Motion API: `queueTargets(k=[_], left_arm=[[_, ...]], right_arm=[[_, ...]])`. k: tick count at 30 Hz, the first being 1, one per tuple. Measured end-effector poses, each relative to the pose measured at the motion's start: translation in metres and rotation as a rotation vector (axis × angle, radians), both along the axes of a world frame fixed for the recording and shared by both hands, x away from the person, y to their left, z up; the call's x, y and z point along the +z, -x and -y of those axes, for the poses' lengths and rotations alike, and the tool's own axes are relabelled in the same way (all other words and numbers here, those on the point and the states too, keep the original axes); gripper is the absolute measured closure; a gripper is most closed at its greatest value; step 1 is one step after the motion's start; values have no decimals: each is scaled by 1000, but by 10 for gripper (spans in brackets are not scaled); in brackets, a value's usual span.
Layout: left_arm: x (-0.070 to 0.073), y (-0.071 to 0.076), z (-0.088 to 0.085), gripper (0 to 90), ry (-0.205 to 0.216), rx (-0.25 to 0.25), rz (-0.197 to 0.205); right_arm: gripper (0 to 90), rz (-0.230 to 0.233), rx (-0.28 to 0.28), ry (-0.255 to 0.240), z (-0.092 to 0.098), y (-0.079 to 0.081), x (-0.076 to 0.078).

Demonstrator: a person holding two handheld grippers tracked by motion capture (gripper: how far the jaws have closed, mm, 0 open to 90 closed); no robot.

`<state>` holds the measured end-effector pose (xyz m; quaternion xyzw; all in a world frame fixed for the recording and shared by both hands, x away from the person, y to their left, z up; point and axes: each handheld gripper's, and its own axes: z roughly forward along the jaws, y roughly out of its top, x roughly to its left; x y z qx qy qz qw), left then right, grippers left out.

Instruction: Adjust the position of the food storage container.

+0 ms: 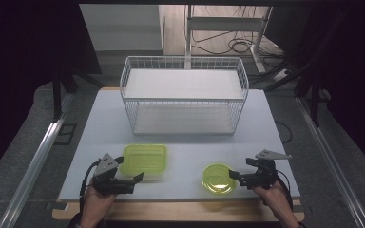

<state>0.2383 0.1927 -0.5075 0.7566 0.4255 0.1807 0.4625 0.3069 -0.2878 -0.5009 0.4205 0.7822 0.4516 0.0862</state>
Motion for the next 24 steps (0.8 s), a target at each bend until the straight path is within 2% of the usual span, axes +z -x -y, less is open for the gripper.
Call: queueTargets(k=[2,3,6,12,14,19,20,21,24], left_arm=[[-1,0,1,23,-14,1,-2],[-1,0,2,18,-26,-11,1],[0,1,3,31,-36,-2,15],[-1,2,4,57,-58,-3,26],[-2,3,5,70,-93,-7,46],[-3,2,5,58,-82,-23,44],[-3,2,4,57,-76,-24,50],[-3,2,4,55,-76,-24,50],[-4,2,4,51,-72,-23,53]], right_arm=[[0,7,5,6,0,0,1],[0,30,-6,30,-1,0,3],[25,51,-14,59,-1,0,4],[72,41,-30,60,2,-1,5],[114,33,-30,57,3,-1,8],[183,20,-16,64,1,0,10],[229,16,-8,68,1,0,11],[229,16,-8,68,1,0,11],[315,18,7,82,-1,2,14]])
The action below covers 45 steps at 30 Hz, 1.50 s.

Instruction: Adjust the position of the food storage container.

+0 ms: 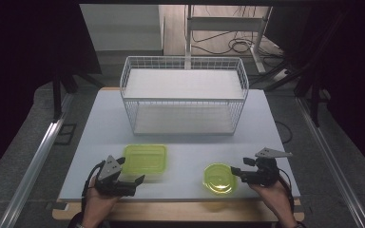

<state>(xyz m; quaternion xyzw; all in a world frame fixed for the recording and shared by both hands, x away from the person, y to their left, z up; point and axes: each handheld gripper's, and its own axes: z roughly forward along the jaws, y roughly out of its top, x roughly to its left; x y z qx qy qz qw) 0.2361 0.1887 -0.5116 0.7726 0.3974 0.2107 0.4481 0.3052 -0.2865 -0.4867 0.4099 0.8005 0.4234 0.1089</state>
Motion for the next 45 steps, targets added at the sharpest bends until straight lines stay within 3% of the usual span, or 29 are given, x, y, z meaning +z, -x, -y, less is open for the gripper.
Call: queueTargets(k=[3,6,7,9,11,12,14,25,31,36,41,45], left_arm=[[-1,0,0,45,-7,-3,-1],[-1,0,1,43,-11,-3,0],[-1,0,1,42,-12,-4,0],[-1,0,2,42,-15,-5,0],[-1,0,2,42,-16,-4,-1],[-1,-1,2,42,-18,-3,-1],[-1,-1,2,43,-19,-3,-1],[-2,-1,2,41,-30,-5,-2],[-2,-1,4,40,-43,-6,-1],[-2,0,3,43,-41,5,9],[-2,0,3,43,-44,3,9],[-2,0,4,43,-46,3,6]], right_arm=[[458,17,32,9,-4,3,5],[528,33,50,18,-7,7,9],[614,57,67,33,-11,11,13],[695,69,80,35,-14,14,16],[733,74,93,37,-16,16,18],[811,75,120,46,-20,19,20],[864,68,147,52,-24,22,20],[889,49,282,70,-55,38,21],[889,31,341,50,-70,47,19],[888,-19,408,22,-82,54,16],[888,-36,429,52,-89,54,10],[888,-48,428,45,-87,52,9]])
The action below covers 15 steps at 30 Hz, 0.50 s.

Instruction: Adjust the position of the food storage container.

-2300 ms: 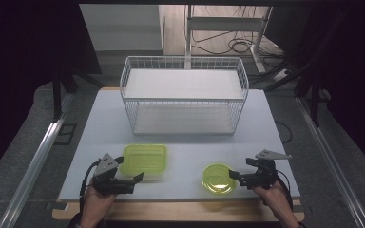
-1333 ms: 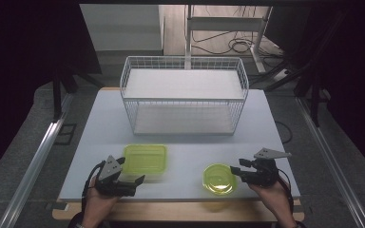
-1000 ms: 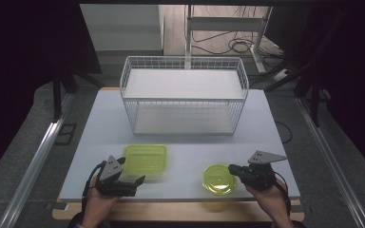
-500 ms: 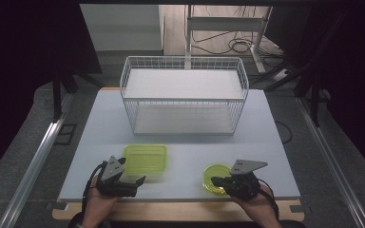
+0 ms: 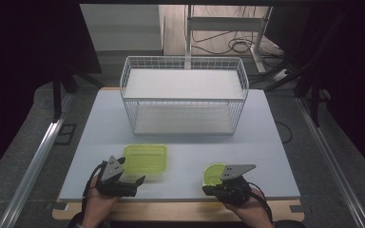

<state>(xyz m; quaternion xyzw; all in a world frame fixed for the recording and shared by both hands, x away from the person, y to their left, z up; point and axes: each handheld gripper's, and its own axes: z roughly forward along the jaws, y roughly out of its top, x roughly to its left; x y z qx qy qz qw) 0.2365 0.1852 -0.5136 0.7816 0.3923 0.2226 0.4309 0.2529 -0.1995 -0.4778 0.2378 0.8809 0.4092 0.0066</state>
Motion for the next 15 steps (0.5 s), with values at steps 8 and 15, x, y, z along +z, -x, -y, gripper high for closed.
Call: queueTargets(k=[8,15], left_arm=[[-1,0,2,44,-19,-3,0],[0,0,2,46,-19,-3,3]], right_arm=[[887,0,-47,19,13,-11,-4],[887,-9,-112,21,28,-22,-5]])
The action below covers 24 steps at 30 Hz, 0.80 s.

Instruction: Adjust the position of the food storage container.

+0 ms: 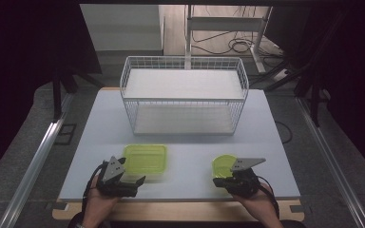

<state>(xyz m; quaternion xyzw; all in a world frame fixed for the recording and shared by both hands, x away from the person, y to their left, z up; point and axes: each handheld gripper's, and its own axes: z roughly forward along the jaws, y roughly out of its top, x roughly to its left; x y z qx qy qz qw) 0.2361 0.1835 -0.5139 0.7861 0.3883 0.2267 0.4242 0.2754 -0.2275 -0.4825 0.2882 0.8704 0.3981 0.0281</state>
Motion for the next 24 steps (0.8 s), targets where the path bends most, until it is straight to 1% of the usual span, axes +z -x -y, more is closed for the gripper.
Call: queueTargets(k=[6,9,11,12,15,18,19,20,21,22,24], left_arm=[[0,0,0,47,0,-1,-1],[0,0,0,48,3,-1,0],[0,0,0,48,4,0,-1],[0,0,0,48,4,0,-1],[0,0,0,49,2,-1,0],[0,0,0,49,-1,-1,-1],[0,0,1,49,-1,0,-1],[0,0,1,49,-1,1,-1],[0,0,1,49,-1,1,0],[0,0,1,50,-2,2,-1],[0,0,1,50,-3,2,-2]], right_arm=[[888,-7,-66,-4,15,-10,1],[888,-18,-73,-11,16,-10,1],[888,-21,-67,-20,16,-10,2],[887,-18,-55,-34,12,-8,4],[887,-6,-51,-33,9,-8,6],[875,26,-56,-35,2,-11,9],[874,64,-59,-25,-4,-14,12],[874,64,-59,-25,-4,-14,12],[875,78,-61,-20,-7,-15,14],[876,92,-58,-12,-13,-20,15],[878,105,-57,19,-18,-24,13]])
